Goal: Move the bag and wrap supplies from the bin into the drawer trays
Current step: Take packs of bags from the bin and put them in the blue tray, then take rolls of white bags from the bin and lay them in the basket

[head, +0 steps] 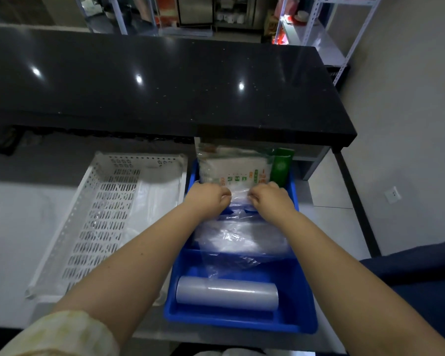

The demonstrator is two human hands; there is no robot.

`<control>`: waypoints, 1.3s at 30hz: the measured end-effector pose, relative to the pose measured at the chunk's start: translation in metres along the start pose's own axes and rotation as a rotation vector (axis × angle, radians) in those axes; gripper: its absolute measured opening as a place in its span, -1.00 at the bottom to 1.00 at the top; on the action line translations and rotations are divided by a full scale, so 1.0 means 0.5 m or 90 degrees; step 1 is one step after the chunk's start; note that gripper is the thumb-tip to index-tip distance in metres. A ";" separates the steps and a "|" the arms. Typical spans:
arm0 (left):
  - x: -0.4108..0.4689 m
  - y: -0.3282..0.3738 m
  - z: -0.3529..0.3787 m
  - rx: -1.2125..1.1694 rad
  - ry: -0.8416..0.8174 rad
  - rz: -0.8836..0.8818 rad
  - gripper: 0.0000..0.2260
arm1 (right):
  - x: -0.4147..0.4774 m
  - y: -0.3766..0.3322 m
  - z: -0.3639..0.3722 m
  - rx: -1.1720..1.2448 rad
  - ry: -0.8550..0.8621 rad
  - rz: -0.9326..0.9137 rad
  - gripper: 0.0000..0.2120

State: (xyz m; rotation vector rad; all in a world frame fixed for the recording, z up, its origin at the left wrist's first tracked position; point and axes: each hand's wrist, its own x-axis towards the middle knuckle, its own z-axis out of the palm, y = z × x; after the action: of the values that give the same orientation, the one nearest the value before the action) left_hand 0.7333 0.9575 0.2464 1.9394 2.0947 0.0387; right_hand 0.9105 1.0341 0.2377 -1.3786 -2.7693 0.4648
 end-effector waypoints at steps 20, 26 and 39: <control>-0.467 -0.270 -0.080 0.023 0.413 -0.421 -0.78 | -0.017 -0.540 0.025 0.051 0.069 -0.503 -0.76; -0.778 -0.450 -0.042 0.029 0.440 -0.597 -0.75 | -0.123 -0.861 0.121 0.028 0.066 -0.640 -0.75; -1.405 -0.745 0.095 0.015 0.383 -0.898 -0.71 | -0.379 -1.483 0.381 -0.032 -0.055 -0.875 -0.74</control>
State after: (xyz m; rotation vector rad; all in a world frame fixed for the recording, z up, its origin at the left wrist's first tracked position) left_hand 0.4203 0.2251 0.2549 0.0614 3.3139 0.3127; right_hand 0.4222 0.4158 0.2775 0.6885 -2.9365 0.3262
